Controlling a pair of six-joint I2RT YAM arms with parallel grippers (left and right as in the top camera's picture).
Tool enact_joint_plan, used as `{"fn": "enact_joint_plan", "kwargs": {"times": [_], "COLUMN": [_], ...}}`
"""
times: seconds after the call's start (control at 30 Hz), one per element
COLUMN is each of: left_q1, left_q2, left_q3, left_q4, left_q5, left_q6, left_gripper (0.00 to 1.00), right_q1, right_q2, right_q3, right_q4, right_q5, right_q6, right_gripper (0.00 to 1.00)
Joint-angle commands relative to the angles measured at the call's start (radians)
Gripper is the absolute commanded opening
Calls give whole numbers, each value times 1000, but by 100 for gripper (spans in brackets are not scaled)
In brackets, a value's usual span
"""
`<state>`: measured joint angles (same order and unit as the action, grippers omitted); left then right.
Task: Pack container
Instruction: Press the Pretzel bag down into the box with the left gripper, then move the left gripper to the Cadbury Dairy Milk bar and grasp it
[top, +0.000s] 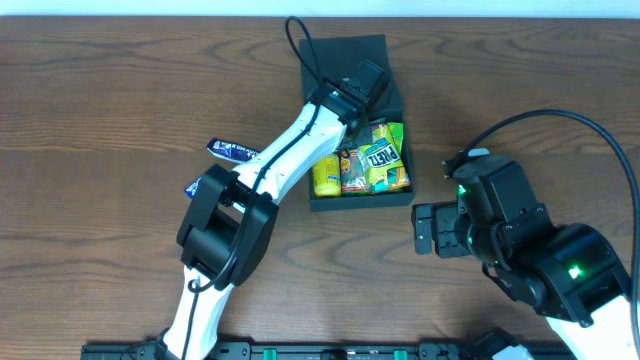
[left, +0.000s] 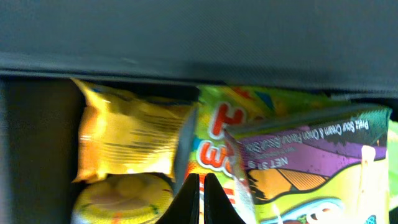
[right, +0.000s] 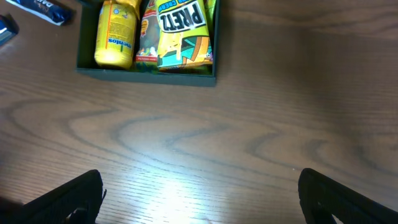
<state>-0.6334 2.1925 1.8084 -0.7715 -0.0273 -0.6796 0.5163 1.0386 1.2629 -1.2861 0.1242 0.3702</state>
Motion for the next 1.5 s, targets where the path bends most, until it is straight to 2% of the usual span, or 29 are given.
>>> {"fn": "enact_joint_plan", "kwargs": {"times": [0.0, 0.13, 0.63, 0.83, 1.0, 1.27, 1.33, 1.47], "left_q1": [-4, -9, -21, -19, -9, 133, 184, 298], "left_q2": [26, 47, 57, 25, -105, -229, -233, -231], "left_q3": [11, 11, 12, 22, 34, 34, 34, 32], "left_q4": [22, 74, 79, 21, 18, -140, -196, -303], "left_q5": [52, 134, 121, -2, -92, -140, -140, -140], "left_q6": [27, 72, 127, 131, 165, 159, 117, -60], "left_gripper": [6, 6, 6, 6, 5, 5, 6, 6], "right_q1": [-6, -6, -6, -6, -6, -6, -6, -6], "right_q2": [-4, -4, -4, -4, -4, -4, -4, -4], "right_q3": [6, 6, 6, 6, 6, 6, 6, 6], "right_q4": [-1, -1, -1, -1, -1, -1, -1, -1], "right_q5": [6, 6, 6, 6, 6, 6, 6, 6], "right_q6": [-12, -12, -12, -12, -12, -12, -12, -12], "right_gripper": [99, 99, 99, 99, 99, 99, 99, 99]}}
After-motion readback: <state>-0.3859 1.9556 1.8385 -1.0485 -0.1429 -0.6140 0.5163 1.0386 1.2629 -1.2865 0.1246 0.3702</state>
